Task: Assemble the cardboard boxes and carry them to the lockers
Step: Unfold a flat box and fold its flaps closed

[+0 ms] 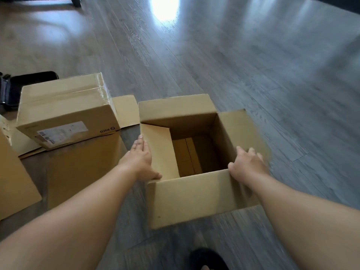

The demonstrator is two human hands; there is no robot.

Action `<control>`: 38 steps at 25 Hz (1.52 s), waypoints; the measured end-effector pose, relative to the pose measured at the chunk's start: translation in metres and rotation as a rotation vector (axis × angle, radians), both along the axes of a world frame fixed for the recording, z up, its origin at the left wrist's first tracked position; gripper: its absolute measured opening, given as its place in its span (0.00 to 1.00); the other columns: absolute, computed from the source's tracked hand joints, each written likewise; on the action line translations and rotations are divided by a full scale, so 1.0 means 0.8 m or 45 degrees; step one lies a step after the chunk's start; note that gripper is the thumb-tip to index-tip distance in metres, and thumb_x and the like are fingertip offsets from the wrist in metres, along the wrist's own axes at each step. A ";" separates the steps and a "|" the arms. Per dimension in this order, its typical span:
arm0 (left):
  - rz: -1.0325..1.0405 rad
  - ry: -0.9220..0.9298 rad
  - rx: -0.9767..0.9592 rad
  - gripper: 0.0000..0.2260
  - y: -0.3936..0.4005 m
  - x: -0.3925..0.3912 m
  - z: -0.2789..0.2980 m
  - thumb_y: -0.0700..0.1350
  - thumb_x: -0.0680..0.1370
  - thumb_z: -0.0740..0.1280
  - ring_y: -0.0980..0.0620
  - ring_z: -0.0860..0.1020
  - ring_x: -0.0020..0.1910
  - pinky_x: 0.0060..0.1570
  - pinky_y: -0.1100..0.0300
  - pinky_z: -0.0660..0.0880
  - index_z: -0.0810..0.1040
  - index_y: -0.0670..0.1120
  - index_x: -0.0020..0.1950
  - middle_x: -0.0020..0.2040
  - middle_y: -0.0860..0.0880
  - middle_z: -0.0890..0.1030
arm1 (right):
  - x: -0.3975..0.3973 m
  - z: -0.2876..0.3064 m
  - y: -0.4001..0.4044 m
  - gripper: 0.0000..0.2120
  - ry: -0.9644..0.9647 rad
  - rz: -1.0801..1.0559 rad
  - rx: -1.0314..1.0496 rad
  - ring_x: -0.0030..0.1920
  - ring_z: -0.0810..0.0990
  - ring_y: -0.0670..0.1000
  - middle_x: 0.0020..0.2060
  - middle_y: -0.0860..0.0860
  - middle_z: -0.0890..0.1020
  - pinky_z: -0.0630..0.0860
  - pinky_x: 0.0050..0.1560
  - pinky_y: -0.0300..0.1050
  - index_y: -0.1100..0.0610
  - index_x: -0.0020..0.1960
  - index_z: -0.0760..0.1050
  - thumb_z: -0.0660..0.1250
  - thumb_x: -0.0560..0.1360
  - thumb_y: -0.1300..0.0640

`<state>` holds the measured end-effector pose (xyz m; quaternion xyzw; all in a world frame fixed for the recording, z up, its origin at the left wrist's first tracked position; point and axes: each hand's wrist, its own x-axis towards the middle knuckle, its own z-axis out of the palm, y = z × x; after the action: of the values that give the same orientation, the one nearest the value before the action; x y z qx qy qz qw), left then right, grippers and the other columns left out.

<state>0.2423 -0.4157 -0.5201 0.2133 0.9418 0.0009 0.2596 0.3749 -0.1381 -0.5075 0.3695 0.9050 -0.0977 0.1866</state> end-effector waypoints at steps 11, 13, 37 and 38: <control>-0.312 0.110 0.087 0.21 0.058 0.032 -0.014 0.57 0.84 0.53 0.43 0.39 0.80 0.74 0.30 0.42 0.59 0.60 0.78 0.82 0.45 0.43 | -0.015 -0.004 -0.046 0.36 -0.049 0.072 -0.069 0.65 0.73 0.63 0.71 0.61 0.66 0.74 0.53 0.54 0.44 0.82 0.45 0.58 0.80 0.54; -0.360 0.119 0.045 0.19 0.060 0.031 -0.012 0.58 0.84 0.52 0.43 0.37 0.80 0.73 0.30 0.40 0.69 0.60 0.74 0.82 0.46 0.43 | -0.013 -0.002 -0.050 0.29 -0.062 0.079 -0.047 0.63 0.74 0.63 0.68 0.60 0.67 0.72 0.49 0.53 0.47 0.80 0.55 0.59 0.80 0.54; 0.032 0.250 -0.212 0.28 -0.065 0.022 0.044 0.61 0.82 0.58 0.37 0.66 0.73 0.68 0.39 0.69 0.66 0.44 0.75 0.75 0.38 0.66 | -0.011 -0.022 -0.028 0.41 -0.022 0.054 -0.093 0.78 0.55 0.69 0.81 0.61 0.50 0.66 0.73 0.66 0.49 0.83 0.47 0.63 0.78 0.36; 0.091 0.079 -0.061 0.29 -0.063 0.029 0.031 0.62 0.82 0.57 0.39 0.67 0.72 0.66 0.42 0.72 0.62 0.46 0.77 0.75 0.39 0.66 | -0.006 -0.025 -0.025 0.44 0.007 0.112 -0.148 0.78 0.54 0.69 0.81 0.62 0.50 0.65 0.73 0.66 0.48 0.83 0.48 0.63 0.75 0.31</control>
<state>0.2653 -0.4663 -0.4951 0.1733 0.9562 -0.0189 0.2353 0.3700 -0.1582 -0.5273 0.3175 0.9138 -0.1428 0.2094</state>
